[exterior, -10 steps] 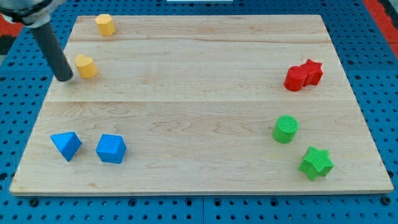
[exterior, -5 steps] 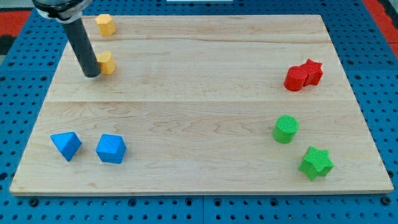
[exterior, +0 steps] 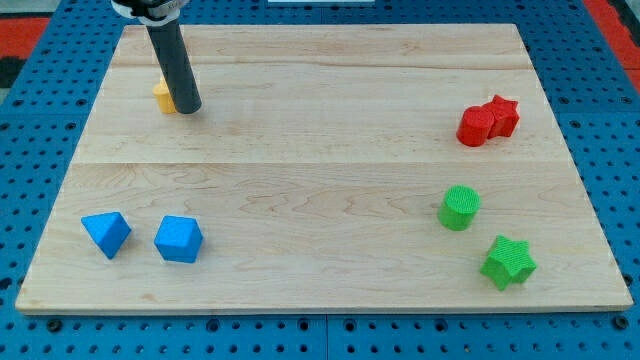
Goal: Slide the yellow heart closer to the yellow hexagon
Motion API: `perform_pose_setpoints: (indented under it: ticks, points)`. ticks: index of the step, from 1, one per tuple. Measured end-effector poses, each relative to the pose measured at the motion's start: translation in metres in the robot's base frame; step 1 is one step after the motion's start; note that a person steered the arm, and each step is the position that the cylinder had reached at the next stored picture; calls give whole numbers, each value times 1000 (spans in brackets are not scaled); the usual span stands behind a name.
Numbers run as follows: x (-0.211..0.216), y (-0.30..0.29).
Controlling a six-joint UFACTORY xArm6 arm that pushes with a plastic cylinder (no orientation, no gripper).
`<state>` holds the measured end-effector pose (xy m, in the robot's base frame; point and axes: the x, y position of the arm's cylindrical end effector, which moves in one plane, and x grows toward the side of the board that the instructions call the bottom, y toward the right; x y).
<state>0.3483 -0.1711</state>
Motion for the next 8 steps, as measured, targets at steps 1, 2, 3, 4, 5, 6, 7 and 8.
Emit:
perform_pose_setpoints:
  ticks: [1, 2, 3, 4, 5, 6, 7, 8]
  points:
    - [-1, -17]
    - [-1, -32]
    - [-13, -40]
    - [-13, -69]
    - [-16, -101]
    - [-29, -113]
    - [-43, -113]
    - [-51, -110]
